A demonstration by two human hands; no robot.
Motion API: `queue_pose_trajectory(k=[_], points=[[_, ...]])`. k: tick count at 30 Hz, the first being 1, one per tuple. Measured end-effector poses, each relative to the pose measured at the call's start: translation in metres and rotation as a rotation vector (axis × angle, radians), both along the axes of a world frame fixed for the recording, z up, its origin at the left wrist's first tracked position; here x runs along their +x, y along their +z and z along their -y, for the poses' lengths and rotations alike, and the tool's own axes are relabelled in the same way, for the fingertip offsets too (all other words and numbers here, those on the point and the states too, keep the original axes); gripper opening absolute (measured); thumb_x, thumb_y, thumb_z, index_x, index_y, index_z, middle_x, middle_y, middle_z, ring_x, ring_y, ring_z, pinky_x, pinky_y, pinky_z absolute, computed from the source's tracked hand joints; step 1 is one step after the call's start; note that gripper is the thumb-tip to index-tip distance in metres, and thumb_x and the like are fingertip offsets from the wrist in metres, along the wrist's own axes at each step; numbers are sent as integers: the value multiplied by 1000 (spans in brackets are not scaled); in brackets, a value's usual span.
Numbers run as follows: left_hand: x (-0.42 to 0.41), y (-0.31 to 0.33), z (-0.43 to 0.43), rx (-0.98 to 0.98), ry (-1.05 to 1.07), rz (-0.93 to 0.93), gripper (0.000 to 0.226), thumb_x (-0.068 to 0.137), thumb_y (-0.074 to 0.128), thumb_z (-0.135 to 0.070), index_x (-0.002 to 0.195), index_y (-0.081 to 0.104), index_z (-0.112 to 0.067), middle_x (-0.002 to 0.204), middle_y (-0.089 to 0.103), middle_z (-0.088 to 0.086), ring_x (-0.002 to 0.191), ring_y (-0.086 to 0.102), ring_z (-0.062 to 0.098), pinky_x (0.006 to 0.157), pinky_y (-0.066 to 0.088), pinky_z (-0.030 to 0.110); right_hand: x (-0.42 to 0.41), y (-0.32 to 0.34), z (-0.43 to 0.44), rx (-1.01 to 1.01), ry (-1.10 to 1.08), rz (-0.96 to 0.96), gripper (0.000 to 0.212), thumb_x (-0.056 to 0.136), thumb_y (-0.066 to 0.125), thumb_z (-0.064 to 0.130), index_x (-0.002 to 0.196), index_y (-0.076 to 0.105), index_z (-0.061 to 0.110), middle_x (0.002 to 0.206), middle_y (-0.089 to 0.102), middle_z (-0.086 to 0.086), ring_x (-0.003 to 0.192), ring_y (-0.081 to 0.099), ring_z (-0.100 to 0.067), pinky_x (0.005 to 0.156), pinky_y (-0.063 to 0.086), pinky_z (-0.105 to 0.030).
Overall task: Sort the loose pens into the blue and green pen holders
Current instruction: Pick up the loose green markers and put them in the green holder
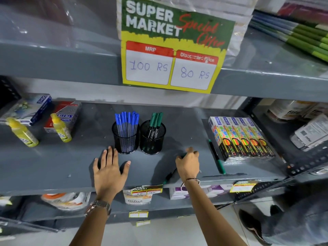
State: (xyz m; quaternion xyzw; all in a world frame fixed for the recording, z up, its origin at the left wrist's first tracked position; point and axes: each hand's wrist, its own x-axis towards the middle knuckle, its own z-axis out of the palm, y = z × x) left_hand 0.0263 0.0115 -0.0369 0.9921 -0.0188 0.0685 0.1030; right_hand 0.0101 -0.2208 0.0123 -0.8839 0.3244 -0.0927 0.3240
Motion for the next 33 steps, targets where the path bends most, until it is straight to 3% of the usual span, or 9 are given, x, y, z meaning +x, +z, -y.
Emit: queue_pose_trajectory(k=[2,5,10,14,17,19,22,28,33], points=[[0,1,0,-6,4,-5,75,87,22,-57,135,43,-3,144,42,15,135,34,29,107,20,51,4,3,-5,63,-49,34,20,79,55,5,99,52,1,106,51,-18,81,58,-42,64,41,-33],[0,2,-1,-13,0,3,74,87,25,-56,134,45,-2,142,45,16,133,36,30,107,21,52,8,9,-8,110,-102,158,15,75,55,4,89,57,7,98,59,-18,76,59,-39,68,50,-37],[1,1,-1,-25,-4,7,74,86,25,-56,134,45,-2,141,46,16,133,37,31,107,22,51,28,66,-16,159,-101,627,27,73,64,6,93,57,21,88,66,-13,71,63,-26,66,54,-42],[0,2,-1,-49,2,23,76,86,23,-57,137,41,-4,145,40,14,136,32,28,109,13,46,48,125,-32,255,-39,951,28,76,64,2,96,53,17,88,62,-5,59,59,-4,54,51,-24],[-1,2,-1,-62,6,10,79,85,19,-60,141,35,-7,149,34,11,139,25,25,111,5,42,64,131,-44,238,43,895,26,76,67,6,95,50,12,85,61,-2,59,60,-4,57,54,-29],[-1,2,-1,-56,7,10,78,85,21,-60,139,38,-7,147,37,12,138,28,26,110,8,44,70,115,-49,146,152,757,25,76,65,6,96,49,12,85,63,-6,63,62,-18,58,52,-38],[0,1,-1,-48,5,7,75,86,25,-57,136,43,-4,143,43,14,134,34,29,108,17,48,73,86,-49,-10,290,538,22,78,60,7,95,46,11,86,60,-14,68,57,-30,54,43,-34],[0,3,-1,-28,15,-9,75,86,21,-58,138,41,-6,145,41,12,136,32,27,109,16,47,75,65,-47,-38,272,407,22,83,63,9,102,51,8,104,56,-13,89,57,-31,70,51,-41],[1,2,-1,-22,9,-1,75,87,23,-58,136,42,-5,144,42,13,135,34,28,108,12,45,79,59,-45,-172,229,365,29,84,63,24,108,54,9,106,57,-15,99,52,-34,78,43,-43]])
